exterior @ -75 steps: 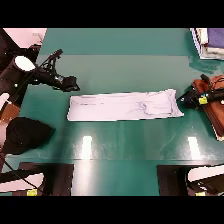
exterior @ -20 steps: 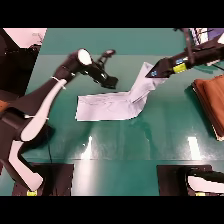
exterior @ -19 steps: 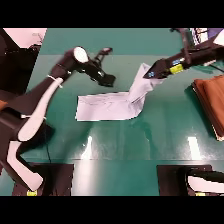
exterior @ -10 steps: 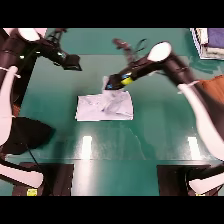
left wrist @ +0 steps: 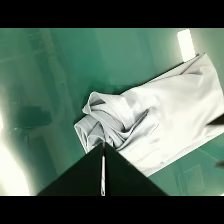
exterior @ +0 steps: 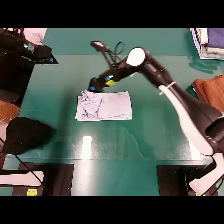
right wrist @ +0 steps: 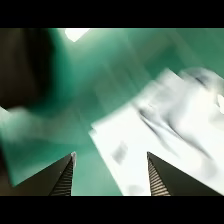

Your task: Fold the shirts.

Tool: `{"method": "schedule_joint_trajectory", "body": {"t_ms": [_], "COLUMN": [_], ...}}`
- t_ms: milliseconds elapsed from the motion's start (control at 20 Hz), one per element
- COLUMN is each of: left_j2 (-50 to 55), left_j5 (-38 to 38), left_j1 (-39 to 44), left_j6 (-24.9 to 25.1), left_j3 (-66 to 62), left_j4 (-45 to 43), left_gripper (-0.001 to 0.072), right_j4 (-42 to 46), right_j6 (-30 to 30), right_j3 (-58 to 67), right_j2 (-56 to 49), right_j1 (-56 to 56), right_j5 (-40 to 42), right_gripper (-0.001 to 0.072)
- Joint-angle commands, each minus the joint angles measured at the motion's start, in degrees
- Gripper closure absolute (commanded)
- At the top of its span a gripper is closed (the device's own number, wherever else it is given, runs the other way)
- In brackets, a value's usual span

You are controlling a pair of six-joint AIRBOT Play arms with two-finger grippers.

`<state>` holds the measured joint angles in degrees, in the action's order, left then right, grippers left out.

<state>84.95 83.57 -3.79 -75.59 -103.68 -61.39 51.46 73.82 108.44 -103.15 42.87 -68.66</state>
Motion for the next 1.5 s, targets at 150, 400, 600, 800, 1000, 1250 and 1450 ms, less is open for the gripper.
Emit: {"method": "schedule_joint_trajectory", "body": {"t_ms": [150,400,600,800,1000,1250,1450], "left_j2": [-1.68,-0.39,6.27,10.4,10.62,10.45,4.04], "left_j5": [-2.21,-16.98,-19.52,-18.8,-20.57,-16.65,-5.68], "left_j1": [4.72,16.41,21.75,22.25,22.25,22.08,18.56], "left_j6": [1.11,7.13,7.28,7.63,8.5,8.7,4.28], "left_j3": [10.69,21.9,21.94,21.94,21.94,21.88,21.44], "left_j4": [0.28,0.2,0.07,-0.17,-0.76,-2.62,-12.17], "left_gripper": [0.0685,0.0284,0.0284,0.0284,0.0285,0.0686,0.0688], "right_j4": [4.07,3.56,3.56,3.56,3.54,3.54,3.72], "right_j6": [1.18,2.27,2.27,2.27,2.8,3.32,3.3], "right_j3": [-20.57,-31.3,-37.2,-40.57,-41.9,-41.88,-41.9], "right_j2": [11.82,16.02,19.1,21.73,22.84,22.86,24.48], "right_j1": [-11.63,-17.03,-17.68,-17.68,-17.68,-17.64,-18.45], "right_j5": [-2.73,-2.89,-2.56,-1.27,-0.04,-0.2,-0.26], "right_gripper": [0.0207,0.0207,0.0207,0.0207,0.0207,0.0207,0.0207]}}
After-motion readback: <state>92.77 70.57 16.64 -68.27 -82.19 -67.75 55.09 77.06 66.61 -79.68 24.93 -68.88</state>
